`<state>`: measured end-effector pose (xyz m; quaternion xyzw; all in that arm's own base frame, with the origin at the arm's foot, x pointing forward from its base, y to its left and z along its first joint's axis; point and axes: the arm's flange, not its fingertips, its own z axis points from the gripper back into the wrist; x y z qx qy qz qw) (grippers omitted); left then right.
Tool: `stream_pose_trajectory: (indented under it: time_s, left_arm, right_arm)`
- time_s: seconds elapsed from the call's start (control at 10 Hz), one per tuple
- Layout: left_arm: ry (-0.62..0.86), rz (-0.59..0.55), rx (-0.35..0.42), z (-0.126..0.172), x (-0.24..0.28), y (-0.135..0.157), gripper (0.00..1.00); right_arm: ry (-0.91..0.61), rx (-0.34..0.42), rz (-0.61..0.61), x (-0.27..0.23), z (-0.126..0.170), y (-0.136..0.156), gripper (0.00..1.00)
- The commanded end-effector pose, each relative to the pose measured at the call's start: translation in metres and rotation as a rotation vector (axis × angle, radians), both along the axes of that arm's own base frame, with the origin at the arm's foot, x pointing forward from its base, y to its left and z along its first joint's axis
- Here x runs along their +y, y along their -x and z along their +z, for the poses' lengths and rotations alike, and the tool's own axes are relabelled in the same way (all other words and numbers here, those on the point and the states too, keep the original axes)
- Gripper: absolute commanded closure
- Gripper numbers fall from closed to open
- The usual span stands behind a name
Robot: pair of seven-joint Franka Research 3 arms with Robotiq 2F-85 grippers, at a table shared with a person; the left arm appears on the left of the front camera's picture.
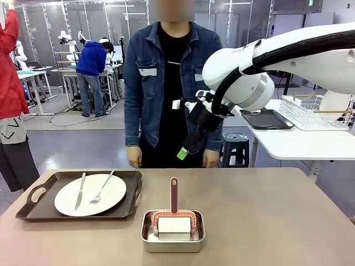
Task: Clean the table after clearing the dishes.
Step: When the right (or left) Handle tray is removed, use the right hand (or left hand) to clean the right (or left) side of the table with the Lint Roller.
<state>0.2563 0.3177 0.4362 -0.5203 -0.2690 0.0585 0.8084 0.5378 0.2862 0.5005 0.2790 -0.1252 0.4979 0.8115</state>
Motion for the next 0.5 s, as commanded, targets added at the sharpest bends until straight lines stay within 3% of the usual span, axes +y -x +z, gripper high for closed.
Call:
stream_pose_trajectory:
  time_s: [0.0,0.2,0.4]
  left_arm:
    - [0.007,0.001,-0.016,0.002,0.001,0.002,0.00]
    - [0.007,0.001,-0.016,0.002,0.001,0.002,0.00]
    - [0.007,0.001,-0.016,0.002,0.001,0.002,0.00]
  right_arm:
    - [-0.238,0.256,-0.160,-0.076,0.003,-0.007,0.00]
    - [-0.448,0.375,-0.324,-0.190,-0.014,0.000,0.00]
    - [-0.581,0.477,-0.472,-0.299,-0.045,0.027,0.00]
